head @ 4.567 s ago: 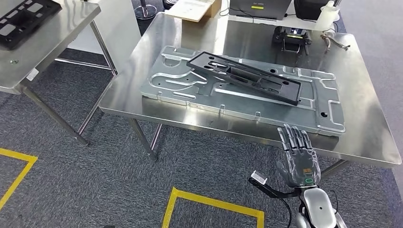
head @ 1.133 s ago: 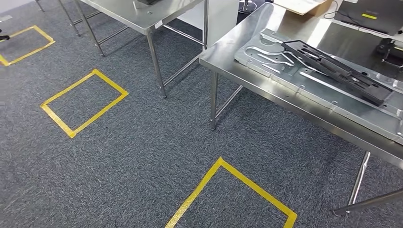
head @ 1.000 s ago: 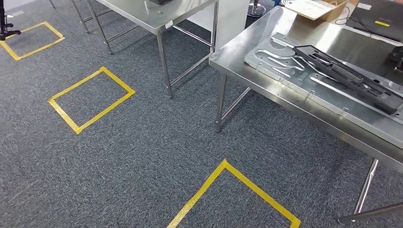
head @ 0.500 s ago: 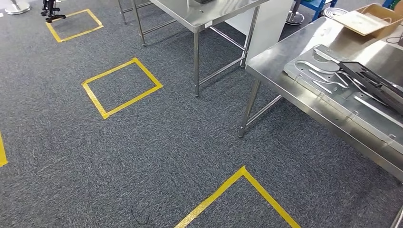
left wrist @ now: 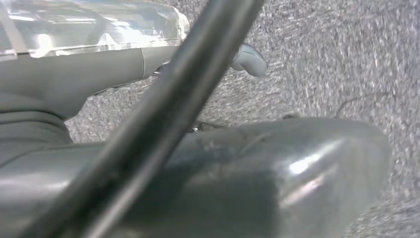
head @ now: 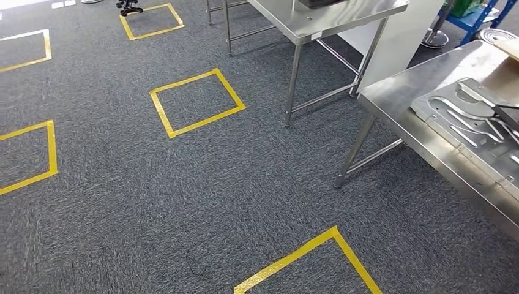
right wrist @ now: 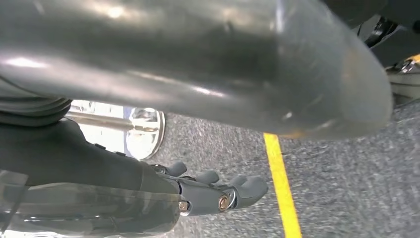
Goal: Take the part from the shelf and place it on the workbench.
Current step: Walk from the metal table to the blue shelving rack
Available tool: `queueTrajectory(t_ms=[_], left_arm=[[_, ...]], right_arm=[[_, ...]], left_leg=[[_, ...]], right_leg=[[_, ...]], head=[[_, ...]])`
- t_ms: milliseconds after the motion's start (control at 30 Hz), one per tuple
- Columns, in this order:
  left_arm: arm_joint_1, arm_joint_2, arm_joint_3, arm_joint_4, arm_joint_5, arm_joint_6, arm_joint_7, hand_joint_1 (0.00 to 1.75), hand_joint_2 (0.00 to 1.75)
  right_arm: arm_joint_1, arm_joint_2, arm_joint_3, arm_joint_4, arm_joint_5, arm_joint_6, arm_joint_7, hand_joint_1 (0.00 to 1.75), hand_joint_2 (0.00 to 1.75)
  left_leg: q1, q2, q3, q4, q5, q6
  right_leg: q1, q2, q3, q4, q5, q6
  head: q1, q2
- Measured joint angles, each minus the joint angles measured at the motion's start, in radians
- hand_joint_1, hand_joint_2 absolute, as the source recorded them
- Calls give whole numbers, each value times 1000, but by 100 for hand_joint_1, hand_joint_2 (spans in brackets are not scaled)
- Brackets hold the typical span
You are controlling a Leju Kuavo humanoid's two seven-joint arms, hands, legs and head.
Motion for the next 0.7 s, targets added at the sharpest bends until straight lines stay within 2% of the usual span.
queueTrajectory(t_ms=[33, 100, 133, 167, 200, 233, 267, 300, 333, 367, 400, 467, 500, 533, 567, 600, 633, 700], left_arm=[[-2, 0, 0, 0, -2, -2, 4, 0, 0], [-4, 0, -1, 0, -6, -4, 10, 0, 0], [-4, 1, -1, 0, -8, -6, 11, 0, 0], [-5, 1, -1, 0, -9, -9, 15, 0, 0], [-8, 2, -1, 0, -11, -12, 20, 0, 0], [-11, 2, -1, 0, -12, -15, 26, 0, 0], [-15, 2, -2, 0, -13, -17, 30, 0, 0], [-18, 2, -2, 0, -13, -19, 32, 0, 0], [-19, 2, -2, 0, -13, -19, 33, 0, 0], [-19, 2, -2, 0, -13, -20, 34, 0, 0], [-20, 2, -2, 0, -13, -19, 35, 0, 0], [-22, -2, -3, 0, -13, -16, 35, 0, 0], [-24, -4, -3, 0, -14, -13, 36, 0, 0], [-26, -7, -4, 1, -14, -11, 36, 0, 0], [-28, -9, -4, 1, -15, -9, 36, 0, 0], [-28, -9, -5, 1, -15, -8, 37, 0, 0], [-26, -9, -5, 1, -15, -6, 37, 0, 0], [-24, -8, -5, 1, -15, -2, 37, 0, 0]], right_arm=[[-2, -1, 0, 0, 0, 0, 0, 0, 0], [-8, -2, 0, 0, 0, 1, -1, 0, 0], [-11, -2, 0, 0, 0, 2, -2, 0, 0], [-12, -1, -1, 0, 1, 2, -3, 0, 0], [-12, -1, -1, 0, 2, 2, -4, 0, 0], [-11, -1, -2, 0, 2, 3, -5, 0, 0], [-10, -1, -3, 0, 2, 3, -6, 0, 0], [-9, -1, -4, 0, 3, 4, -7, 0, 0], [-9, -1, -4, 0, 3, 5, -8, 0, 0], [-9, -1, -5, 0, 3, 6, -8, 0, 0], [-9, -1, -5, 0, 4, 6, -8, 0, 0], [-9, -5, -7, 0, 6, 6, -9, 0, 0], [-10, -8, -9, 0, 9, 7, -10, 0, 0], [-10, -10, -11, 0, 12, 8, -11, 0, 0], [-12, -12, -12, 0, 15, 8, -11, 0, 0], [-15, -12, -13, 0, 16, 9, -12, 0, 0], [-17, -10, -14, 0, 17, 9, -12, 0, 0], [-16, -8, -16, 0, 18, 12, -13, 0, 0]], left_leg=[[-2, 6, 9, -20, 3, 7], [-7, -11, 4, -20, 3, 27], [-8, -20, 4, -23, 6, 35], [-8, -28, 5, -25, 9, 43], [-8, -37, 5, -27, 13, 49], [-9, -45, 3, -28, 16, 54], [-13, -55, 0, -27, 18, 57], [-17, -66, -3, -27, 20, 60], [-23, -78, -5, -27, 21, 63], [-29, -91, -5, -27, 22, 66], [-35, -105, -3, -27, 23, 67], [-41, -129, 1, -27, 23, 69], [-42, -140, 1, -28, 23, 69], [-41, -148, -1, -29, 25, 68], [-39, -157, -4, -30, 27, 66], [-38, -166, -6, -35, 30, 63], [-39, -162, -6, -36, 32, 62], [-41, -122, -19, -7, 10, 54]], right_leg=[[2, -6, 2, 3, -4, 8], [-1, -18, 7, 0, -5, 23], [-4, -12, 9, 3, -10, 29], [-7, 4, 6, 17, -23, 34], [-8, 27, -8, 51, -49, 36], [-8, 54, -34, 107, -83, 36], [-5, 70, -69, 176, -117, 33], [-1, 78, -103, 240, -142, 28], [5, 82, -127, 279, -148, 20], [12, 85, -133, 282, -133, 9], [23, 91, -119, 244, -98, -6], [48, 128, -60, 109, -17, -44], [58, 144, -37, 52, 8, -62], [65, 155, -26, 18, 20, -75], [67, 156, -23, 6, 20, -83], [67, 143, -21, -3, 24, -88], [64, 131, -14, -17, 32, -89], [54, 107, 6, -52, 47, -87]], head=[[0, 0], [0, 0], [0, 0], [0, 0], [0, 0], [0, 0], [0, 0], [0, 0], [0, 0], [0, 0], [0, 0], [0, 0], [0, 0], [0, 0], [0, 0], [1, 0], [1, 0], [0, 0]])
